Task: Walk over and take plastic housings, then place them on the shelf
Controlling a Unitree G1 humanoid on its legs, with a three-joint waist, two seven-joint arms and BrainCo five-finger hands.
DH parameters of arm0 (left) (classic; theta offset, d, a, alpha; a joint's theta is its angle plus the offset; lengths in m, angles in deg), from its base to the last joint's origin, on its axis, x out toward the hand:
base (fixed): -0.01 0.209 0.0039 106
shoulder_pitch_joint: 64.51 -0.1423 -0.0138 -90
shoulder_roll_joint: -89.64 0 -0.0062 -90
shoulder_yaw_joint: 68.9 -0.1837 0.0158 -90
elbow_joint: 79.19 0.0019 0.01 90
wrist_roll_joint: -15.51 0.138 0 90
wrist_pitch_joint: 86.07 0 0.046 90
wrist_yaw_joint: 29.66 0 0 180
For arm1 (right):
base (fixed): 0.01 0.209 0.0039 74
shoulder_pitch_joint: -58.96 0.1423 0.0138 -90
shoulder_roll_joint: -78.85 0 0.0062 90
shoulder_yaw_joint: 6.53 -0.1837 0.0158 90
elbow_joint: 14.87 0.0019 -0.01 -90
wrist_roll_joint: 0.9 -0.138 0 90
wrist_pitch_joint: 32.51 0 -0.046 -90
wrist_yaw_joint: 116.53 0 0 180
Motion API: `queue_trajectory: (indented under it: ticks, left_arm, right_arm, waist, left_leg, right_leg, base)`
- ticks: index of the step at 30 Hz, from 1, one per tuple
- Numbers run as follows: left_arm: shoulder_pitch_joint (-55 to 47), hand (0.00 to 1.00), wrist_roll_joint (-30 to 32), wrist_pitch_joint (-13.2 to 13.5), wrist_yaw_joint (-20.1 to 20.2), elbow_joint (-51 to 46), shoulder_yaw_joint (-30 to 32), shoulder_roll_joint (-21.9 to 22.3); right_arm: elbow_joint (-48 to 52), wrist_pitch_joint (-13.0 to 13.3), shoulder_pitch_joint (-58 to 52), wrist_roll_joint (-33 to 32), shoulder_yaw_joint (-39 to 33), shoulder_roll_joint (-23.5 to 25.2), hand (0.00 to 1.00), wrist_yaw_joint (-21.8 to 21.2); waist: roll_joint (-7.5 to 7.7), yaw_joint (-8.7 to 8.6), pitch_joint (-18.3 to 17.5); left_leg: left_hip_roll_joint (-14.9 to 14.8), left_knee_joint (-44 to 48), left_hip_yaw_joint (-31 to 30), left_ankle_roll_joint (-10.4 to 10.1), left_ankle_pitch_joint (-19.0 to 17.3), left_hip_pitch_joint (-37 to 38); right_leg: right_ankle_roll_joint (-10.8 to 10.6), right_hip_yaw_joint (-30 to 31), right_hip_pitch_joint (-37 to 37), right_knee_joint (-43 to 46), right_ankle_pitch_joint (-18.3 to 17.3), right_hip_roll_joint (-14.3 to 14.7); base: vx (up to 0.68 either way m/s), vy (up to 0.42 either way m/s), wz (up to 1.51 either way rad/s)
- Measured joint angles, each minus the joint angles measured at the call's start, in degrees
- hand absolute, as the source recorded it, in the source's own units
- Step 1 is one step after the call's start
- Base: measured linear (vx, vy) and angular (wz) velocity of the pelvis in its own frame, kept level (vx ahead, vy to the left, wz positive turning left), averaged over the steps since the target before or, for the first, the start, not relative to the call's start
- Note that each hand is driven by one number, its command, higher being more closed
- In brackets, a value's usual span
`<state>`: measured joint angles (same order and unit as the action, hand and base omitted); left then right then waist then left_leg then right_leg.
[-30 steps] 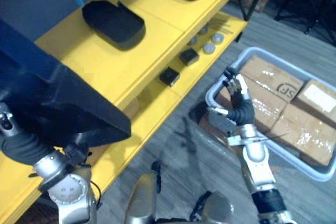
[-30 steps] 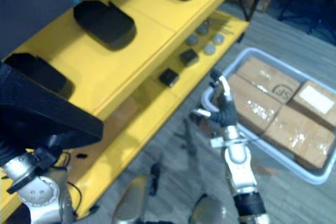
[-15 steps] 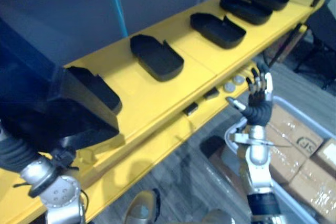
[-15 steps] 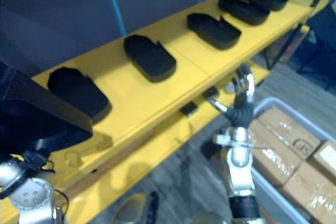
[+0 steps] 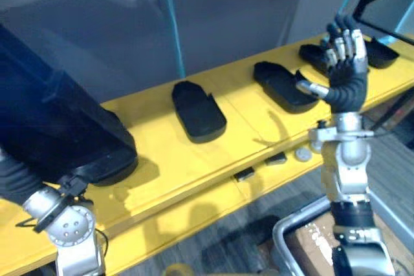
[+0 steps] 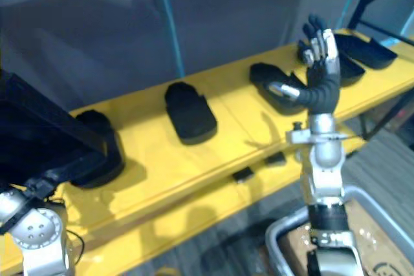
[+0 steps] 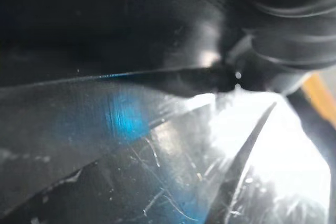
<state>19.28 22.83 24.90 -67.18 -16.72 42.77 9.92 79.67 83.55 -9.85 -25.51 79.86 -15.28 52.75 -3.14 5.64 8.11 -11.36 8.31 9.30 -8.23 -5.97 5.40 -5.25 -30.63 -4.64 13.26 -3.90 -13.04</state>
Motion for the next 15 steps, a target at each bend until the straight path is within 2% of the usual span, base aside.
queue_trajectory:
  ticks: [2,3,6,8,11,13,15]
  left_arm:
    - [-0.1,1.00,0.0,0.0,-0.4,-0.5,0.0,0.0]
    - [-0.1,1.00,0.7,-0.3,-1.0,-0.7,0.0,0.0]
    - [-0.1,1.00,2.5,-1.4,-0.9,-0.7,0.0,0.2]
    - [-1.7,1.00,2.8,-2.4,0.6,-2.0,0.6,0.4]
    - [-5.5,1.00,2.6,-2.2,2.9,-4.3,4.9,0.7]
    - [-8.3,1.00,2.0,-2.0,4.1,-4.9,7.7,0.7]
    - [-10.1,1.00,2.1,-2.0,5.7,-5.0,9.7,0.7]
  right_arm:
    - [2.1,0.2,0.7,-2.1,2.8,1.9,0.00,-2.9]
    - [2.1,0.1,1.5,-4.1,6.3,4.6,0.00,-5.2]
    - [1.7,0.1,2.1,-5.1,12.3,8.9,0.00,-5.9]
    - [-0.5,-0.1,3.6,-5.3,16.1,12.4,0.00,-5.9]
    - [-4.4,-0.3,6.1,-2.3,20.3,16.2,0.00,-4.0]
    - [-5.4,-1.2,6.2,1.3,22.9,17.1,0.00,-1.8]
    - [-5.4,-2.2,6.1,4.6,23.8,17.1,0.00,0.8]
  waist:
    - [0.33,0.83,-0.2]
    - [0.94,1.84,-0.5]
    - [1.54,3.14,-0.7]
    - [1.74,4.90,-0.8]
    - [2.40,7.50,-1.2]
    - [2.72,8.51,-1.4]
    - [2.86,8.83,-1.5]
  left_leg:
    - [0.4,-2.3,-1.1,0.0,1.1,0.5]
    - [1.0,-3.6,-2.0,0.2,2.1,0.5]
    - [2.4,-5.2,-5.9,0.7,3.6,-0.7]
    - [3.8,-7.0,-8.0,1.3,4.8,-0.8]
    - [5.1,-9.2,-10.6,1.7,6.7,-1.8]
    - [5.4,-10.1,-10.6,1.8,7.2,-1.6]
    - [5.6,-10.2,-10.4,1.8,7.3,-2.1]
  right_leg:
    - [-0.1,-1.8,-1.0,-0.7,0.0,-0.1]
    - [-0.2,-4.0,-1.7,-1.2,0.0,-0.3]
    - [-0.5,-8.5,-3.6,-1.8,0.0,-1.3]
    - [-0.9,-11.8,-5.6,-2.2,-0.1,-2.3]
    - [-1.5,-15.5,-7.4,-3.2,-0.3,-2.9]
    - [-1.6,-16.2,-7.9,-3.8,-0.2,-2.9]
    - [-1.9,-16.3,-7.8,-4.1,-0.1,-3.0]
  base:
    - [0.07,-0.044,0.59]
    - [0.04,-0.030,0.60]
    - [0.02,0.002,0.91]
    - [-0.01,0.032,0.87]
    - [-0.04,0.013,0.71]
    - [-0.04,0.005,0.24]
    - [-0.08,0.005,0.06]
